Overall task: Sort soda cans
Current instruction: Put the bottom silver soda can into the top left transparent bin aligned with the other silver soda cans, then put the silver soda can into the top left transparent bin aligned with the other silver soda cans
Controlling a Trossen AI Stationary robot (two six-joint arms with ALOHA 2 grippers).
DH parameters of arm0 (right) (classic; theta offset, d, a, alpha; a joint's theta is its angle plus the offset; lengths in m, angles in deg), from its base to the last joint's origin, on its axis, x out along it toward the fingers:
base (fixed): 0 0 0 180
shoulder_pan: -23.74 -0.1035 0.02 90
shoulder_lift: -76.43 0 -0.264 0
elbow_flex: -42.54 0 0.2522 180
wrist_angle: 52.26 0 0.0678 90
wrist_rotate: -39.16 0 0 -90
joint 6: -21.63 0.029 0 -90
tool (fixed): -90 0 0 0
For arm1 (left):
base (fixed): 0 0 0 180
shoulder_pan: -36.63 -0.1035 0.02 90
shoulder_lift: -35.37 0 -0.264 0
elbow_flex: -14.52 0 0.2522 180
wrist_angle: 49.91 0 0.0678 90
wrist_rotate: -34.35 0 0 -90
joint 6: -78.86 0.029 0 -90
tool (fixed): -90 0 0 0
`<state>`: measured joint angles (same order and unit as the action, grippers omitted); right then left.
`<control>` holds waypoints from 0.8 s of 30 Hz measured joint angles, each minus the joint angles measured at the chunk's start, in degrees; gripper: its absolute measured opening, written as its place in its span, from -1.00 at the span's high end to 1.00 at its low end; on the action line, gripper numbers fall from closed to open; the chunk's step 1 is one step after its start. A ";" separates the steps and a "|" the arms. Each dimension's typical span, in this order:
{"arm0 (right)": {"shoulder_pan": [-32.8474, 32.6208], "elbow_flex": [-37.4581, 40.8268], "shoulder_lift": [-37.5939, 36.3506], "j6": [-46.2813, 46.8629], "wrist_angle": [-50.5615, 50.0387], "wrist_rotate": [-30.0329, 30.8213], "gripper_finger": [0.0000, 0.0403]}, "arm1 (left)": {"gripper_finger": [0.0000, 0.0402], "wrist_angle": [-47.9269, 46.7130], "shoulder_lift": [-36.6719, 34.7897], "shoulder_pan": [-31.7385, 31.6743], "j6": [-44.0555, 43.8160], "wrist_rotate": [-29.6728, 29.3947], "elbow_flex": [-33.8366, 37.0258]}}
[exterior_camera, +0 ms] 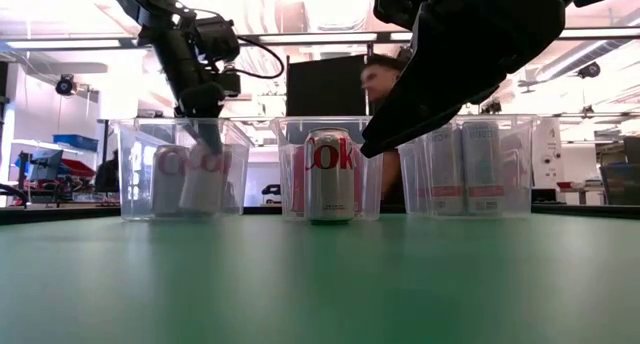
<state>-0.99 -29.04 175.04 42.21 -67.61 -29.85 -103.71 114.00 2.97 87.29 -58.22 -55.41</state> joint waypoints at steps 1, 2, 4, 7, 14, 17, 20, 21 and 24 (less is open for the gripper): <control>0.00 0.00 0.00 0.00 0.00 0.00 -0.81 | -0.60 -0.01 0.00 0.00 -0.03 0.02 0.00; 0.00 0.00 0.00 0.00 0.01 0.00 -0.81 | -0.61 0.01 0.00 0.00 -0.05 0.08 0.00; 0.00 0.00 0.00 0.00 0.02 0.00 -0.81 | -0.61 0.01 0.02 0.00 -0.05 0.08 0.00; 0.00 0.00 0.00 0.00 0.00 0.00 -0.81 | -0.61 0.18 0.02 0.00 -0.05 0.08 -0.03; 0.00 0.00 0.00 -0.13 0.00 0.00 -0.81 | -0.62 -4.93 0.13 0.21 0.04 0.15 -6.75; -0.06 -0.11 -0.76 1.11 -2.21 0.72 -0.81 | -0.62 -8.92 0.10 0.53 -2.37 3.63 -12.10; -1.28 -0.66 -3.75 2.25 -8.72 8.27 -0.81 | -0.62 -10.55 -0.66 1.72 -5.52 9.51 -15.97; -1.65 -0.71 -4.91 2.49 -10.65 11.33 -0.81 | -0.61 -10.45 -1.25 2.75 -5.94 11.23 -16.50; -2.07 0.74 -7.72 4.13 -14.76 15.43 -0.81 | -0.59 -7.64 -3.79 7.95 -6.71 13.28 -16.49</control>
<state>-3.07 -28.31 167.31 46.34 -82.37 -14.41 -111.36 110.21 10.93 80.58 -44.94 -71.89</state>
